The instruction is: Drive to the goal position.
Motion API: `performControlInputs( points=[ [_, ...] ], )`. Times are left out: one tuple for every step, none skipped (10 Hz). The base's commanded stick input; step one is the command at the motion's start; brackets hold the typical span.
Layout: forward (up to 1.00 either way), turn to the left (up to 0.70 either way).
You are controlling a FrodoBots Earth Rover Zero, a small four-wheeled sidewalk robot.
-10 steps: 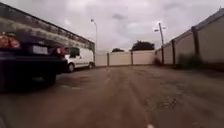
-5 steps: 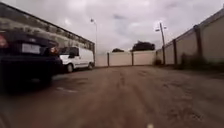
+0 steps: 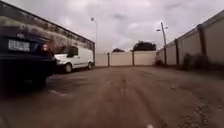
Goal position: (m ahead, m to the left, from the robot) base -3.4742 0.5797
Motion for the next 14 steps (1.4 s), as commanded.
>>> performControlInputs(
  points=[
    [0.60,0.00],
    [0.60,0.00],
    [0.60,-0.01],
    [0.60,-0.03],
    [0.60,-0.09],
    [0.60,-0.12],
    [0.60,-0.09],
    [0.60,-0.02],
    [0.60,0.00],
    [0.60,0.00],
    [0.60,0.00],
    [0.60,-0.04],
    [0.60,-0.09],
    [0.60,-0.14]
  ],
)
